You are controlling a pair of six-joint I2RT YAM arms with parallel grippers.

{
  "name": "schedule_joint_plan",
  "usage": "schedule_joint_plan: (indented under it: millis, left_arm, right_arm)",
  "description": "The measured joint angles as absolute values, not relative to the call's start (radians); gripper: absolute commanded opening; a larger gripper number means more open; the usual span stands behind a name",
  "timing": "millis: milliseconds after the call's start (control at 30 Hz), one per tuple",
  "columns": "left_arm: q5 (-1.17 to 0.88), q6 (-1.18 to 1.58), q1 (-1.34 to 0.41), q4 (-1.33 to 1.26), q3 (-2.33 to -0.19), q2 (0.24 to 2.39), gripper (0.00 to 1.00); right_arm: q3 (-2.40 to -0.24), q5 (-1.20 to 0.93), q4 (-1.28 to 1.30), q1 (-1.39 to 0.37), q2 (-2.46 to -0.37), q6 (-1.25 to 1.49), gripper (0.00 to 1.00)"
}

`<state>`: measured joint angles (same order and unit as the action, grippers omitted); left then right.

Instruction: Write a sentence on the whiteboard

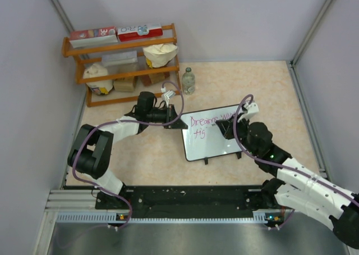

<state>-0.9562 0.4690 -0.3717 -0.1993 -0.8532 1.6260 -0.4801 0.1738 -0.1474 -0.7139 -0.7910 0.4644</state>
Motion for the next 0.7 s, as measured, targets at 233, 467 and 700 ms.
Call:
schedule_joint_plan:
  millis: [233, 467, 700]
  left_arm:
    - [-0.957, 0.469, -0.372, -0.2, -0.853, 1.626, 0.0]
    - [-0.956, 0.469, -0.372, -0.199, -0.853, 1.626, 0.0]
    - [-0.956, 0.469, -0.372, -0.199, -0.853, 1.626, 0.0]
  right_arm:
    - [-0.508, 0.218, -0.147, -0.706, -0.842, 0.438, 0.0]
    - [-0.518, 0.223, -0.15, -0.704, -0.889, 0.43, 0.0]
    - [-0.519, 0.227, -0.16, -0.704, -0.892, 0.43, 0.0]
